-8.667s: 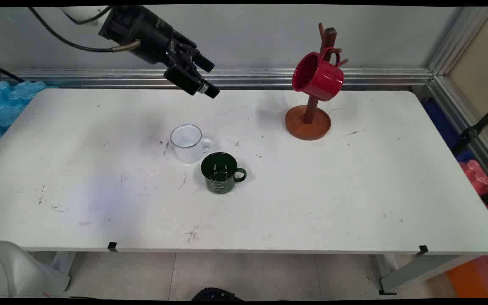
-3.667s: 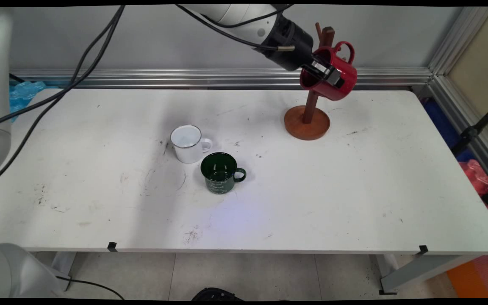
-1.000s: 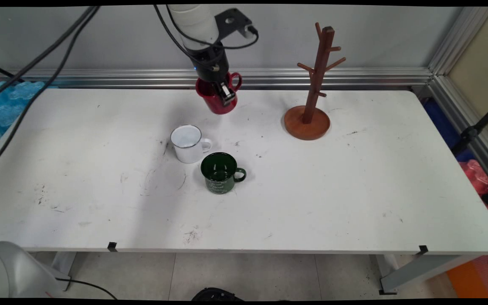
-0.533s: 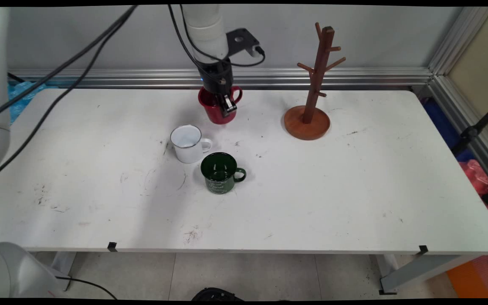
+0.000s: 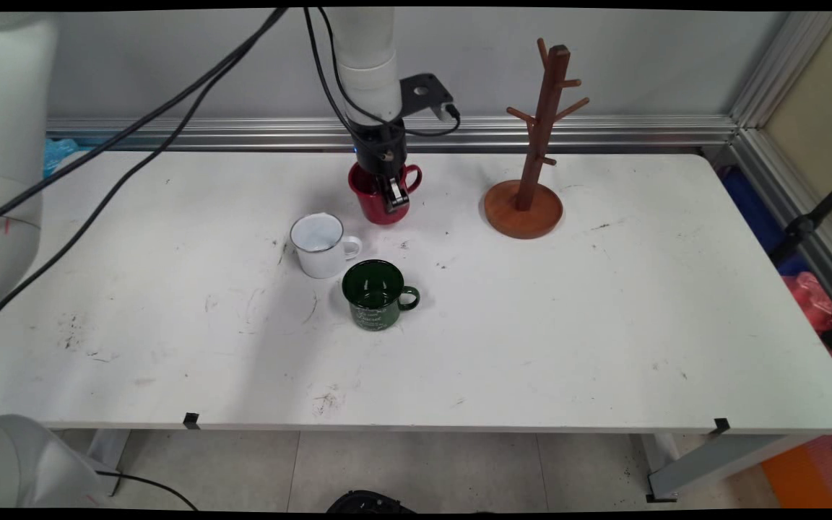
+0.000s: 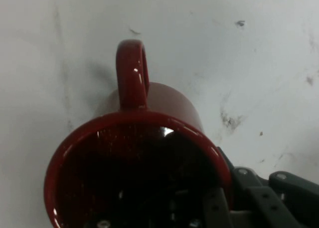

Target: Place the picked object on the table

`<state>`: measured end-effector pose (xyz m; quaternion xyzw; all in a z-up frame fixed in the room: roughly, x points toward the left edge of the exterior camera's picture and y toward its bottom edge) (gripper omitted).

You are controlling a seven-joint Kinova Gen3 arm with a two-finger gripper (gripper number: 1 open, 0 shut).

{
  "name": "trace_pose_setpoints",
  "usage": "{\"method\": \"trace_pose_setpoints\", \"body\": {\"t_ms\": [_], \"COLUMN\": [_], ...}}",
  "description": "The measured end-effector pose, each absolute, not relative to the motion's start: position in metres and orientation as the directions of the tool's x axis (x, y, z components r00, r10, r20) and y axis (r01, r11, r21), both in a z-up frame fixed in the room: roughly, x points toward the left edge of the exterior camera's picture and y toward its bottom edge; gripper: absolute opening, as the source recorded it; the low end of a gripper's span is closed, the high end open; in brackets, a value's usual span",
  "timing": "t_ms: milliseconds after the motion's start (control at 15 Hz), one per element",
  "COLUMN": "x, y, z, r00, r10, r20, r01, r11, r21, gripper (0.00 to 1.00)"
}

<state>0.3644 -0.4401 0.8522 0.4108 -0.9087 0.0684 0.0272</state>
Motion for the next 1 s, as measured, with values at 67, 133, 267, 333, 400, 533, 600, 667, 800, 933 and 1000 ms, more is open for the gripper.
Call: {"method": "trace_pose_setpoints", "body": {"t_ms": [67, 133, 267, 333, 400, 533, 600, 667, 800, 933, 1000], "x": [0.363, 0.363, 0.361, 0.36, 0.36, 0.36, 0.36, 0.36, 0.36, 0.361, 0.361], "y": [-0.442, -0.443, -0.445, -0.446, -0.447, -0.448, -0.448, -0.449, -0.449, -0.449, -0.449], "z": [0.849, 0.845, 0.84, 0.837, 0.835, 0.832, 0.83, 0.829, 0.827, 0.824, 0.824], "r00": [-0.665, -0.667, -0.672, -0.673, -0.674, -0.675, -0.675, -0.675, -0.672, -0.668, -0.667], "r10": [-0.74, -0.739, -0.736, -0.735, -0.734, -0.734, -0.735, -0.735, -0.738, -0.742, -0.743], "r20": [0.1, 0.094, 0.085, 0.081, 0.077, 0.071, 0.067, 0.065, 0.057, 0.051, 0.049], "r01": [-0.747, -0.745, -0.741, -0.74, -0.738, -0.738, -0.738, -0.738, -0.74, -0.744, -0.745], "r11": [0.657, 0.661, 0.666, 0.668, 0.67, 0.671, 0.671, 0.671, 0.669, 0.665, 0.664], "r21": [-0.098, -0.094, -0.086, -0.083, -0.08, -0.078, -0.076, -0.075, -0.073, -0.072, -0.072], "gripper": [0.0, 0.0, 0.0, 0.0, 0.0, 0.0, 0.0, 0.0, 0.0, 1.0, 1.0]}}
